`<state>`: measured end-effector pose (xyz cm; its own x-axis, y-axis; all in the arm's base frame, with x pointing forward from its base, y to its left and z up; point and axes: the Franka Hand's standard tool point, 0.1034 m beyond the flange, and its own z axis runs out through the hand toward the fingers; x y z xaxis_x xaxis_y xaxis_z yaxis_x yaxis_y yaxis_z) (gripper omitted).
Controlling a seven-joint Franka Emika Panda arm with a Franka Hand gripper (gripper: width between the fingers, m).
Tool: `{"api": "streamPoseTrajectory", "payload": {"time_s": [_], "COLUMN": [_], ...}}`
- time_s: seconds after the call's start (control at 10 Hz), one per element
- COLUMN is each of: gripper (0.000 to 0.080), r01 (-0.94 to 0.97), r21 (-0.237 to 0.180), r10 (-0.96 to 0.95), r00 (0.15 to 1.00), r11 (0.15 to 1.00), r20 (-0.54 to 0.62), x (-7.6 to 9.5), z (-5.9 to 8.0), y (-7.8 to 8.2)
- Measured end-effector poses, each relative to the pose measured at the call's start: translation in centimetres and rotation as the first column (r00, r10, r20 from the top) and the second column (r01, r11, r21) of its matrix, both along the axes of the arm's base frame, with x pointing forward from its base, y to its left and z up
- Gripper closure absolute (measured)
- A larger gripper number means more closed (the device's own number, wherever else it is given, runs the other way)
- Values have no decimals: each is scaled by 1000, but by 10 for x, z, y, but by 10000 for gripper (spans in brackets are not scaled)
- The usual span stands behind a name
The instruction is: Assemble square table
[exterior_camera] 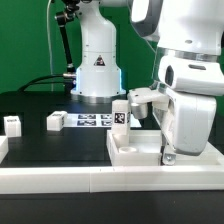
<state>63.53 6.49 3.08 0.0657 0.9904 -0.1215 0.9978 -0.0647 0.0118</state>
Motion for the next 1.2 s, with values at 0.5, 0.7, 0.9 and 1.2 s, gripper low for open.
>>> {"api": "streamPoseTrajectory", "payload": {"time_s": [0.5, 0.7, 0.9, 1.2], "gripper": [328, 189, 158, 151], "r01": [8, 17, 36, 89], "r21": [-24, -30, -29, -33], "r10": [-11, -20, -39, -92], "r00": [995, 994, 994, 993], "r11": [1000, 999, 999, 995], "r20": [-96, -107, -98, -75], "x": [-22, -22, -22, -45], "z": [-2, 13, 32, 64], "y": [-6, -12, -24, -63]}}
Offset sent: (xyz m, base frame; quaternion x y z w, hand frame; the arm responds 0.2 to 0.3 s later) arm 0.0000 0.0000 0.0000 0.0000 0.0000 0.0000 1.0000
